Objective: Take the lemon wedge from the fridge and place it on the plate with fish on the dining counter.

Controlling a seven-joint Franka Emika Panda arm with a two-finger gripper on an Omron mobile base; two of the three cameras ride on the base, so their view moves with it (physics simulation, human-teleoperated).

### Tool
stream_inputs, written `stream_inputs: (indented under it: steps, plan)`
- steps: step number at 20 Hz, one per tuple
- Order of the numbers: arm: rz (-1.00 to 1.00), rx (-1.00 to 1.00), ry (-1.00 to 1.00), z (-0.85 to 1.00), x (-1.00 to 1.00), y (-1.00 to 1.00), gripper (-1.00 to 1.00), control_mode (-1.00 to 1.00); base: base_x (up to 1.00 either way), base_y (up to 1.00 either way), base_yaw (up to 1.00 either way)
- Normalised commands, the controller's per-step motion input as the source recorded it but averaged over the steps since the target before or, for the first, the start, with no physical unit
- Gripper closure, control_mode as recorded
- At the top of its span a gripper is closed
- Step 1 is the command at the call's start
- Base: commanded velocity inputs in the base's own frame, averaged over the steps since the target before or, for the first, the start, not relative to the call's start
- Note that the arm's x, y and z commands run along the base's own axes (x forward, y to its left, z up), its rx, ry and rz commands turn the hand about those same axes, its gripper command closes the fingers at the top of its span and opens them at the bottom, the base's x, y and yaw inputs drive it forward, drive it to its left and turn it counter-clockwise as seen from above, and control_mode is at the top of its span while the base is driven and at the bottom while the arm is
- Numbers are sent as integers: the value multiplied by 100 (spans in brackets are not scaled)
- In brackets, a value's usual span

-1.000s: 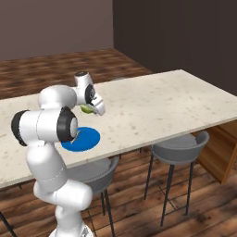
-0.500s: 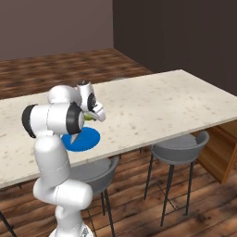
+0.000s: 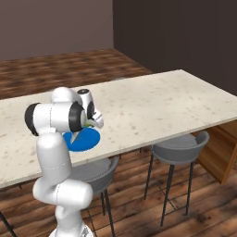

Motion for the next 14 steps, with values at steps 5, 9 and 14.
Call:
stream_inputs:
  steps: [5, 9, 14]
  plan:
    - [4, 6, 0, -35, -37, -1, 100, -100, 0, 0, 0]
    - [2, 4, 0, -23, -27, 0, 100, -100, 0, 0, 0]
    - [0, 0, 0, -10, 5, 0, 100, -100, 0, 0, 0]
